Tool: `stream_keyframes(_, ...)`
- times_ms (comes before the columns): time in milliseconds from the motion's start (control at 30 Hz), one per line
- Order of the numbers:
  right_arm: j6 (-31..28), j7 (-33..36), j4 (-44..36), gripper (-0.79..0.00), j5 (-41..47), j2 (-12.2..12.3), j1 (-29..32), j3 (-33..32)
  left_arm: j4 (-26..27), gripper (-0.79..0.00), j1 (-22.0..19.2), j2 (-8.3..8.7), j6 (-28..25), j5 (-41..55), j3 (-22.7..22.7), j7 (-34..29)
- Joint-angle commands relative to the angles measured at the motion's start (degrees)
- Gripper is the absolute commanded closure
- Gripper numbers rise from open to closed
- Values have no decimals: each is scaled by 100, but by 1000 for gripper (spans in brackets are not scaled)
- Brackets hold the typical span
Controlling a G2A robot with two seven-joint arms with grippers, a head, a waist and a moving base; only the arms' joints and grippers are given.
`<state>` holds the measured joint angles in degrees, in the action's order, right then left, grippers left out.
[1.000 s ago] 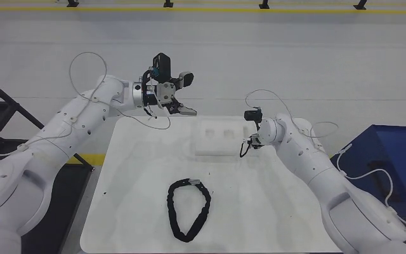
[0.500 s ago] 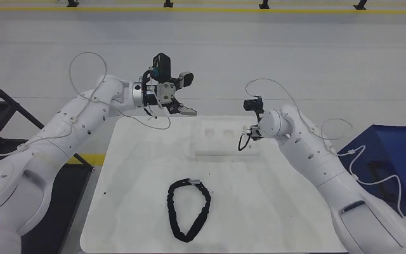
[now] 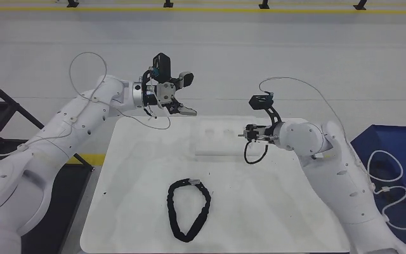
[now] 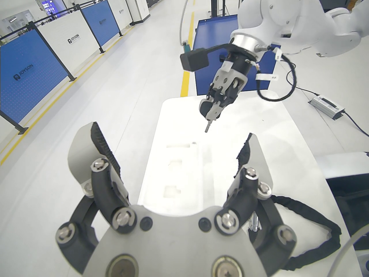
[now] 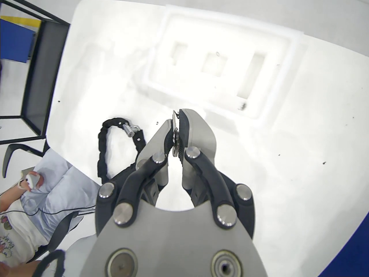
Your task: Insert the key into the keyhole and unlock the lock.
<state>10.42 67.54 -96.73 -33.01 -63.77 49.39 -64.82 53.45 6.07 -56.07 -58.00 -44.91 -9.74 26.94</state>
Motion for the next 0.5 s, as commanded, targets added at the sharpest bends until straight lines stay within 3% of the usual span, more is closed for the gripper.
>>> stream_keyframes(0,-145,-105,-207,0,285,29,219,-222,0,-785,0,0,0,0,0,0)
stream_keyframes(167,-695,-279,-518,0,1058,85,586,-669,0,-785,0,0,0,0,0,0)
stream_keyframes(467,-979,-584,-806,0,1927,160,1136,-1235,0,-785,0,0,0,0,0,0)
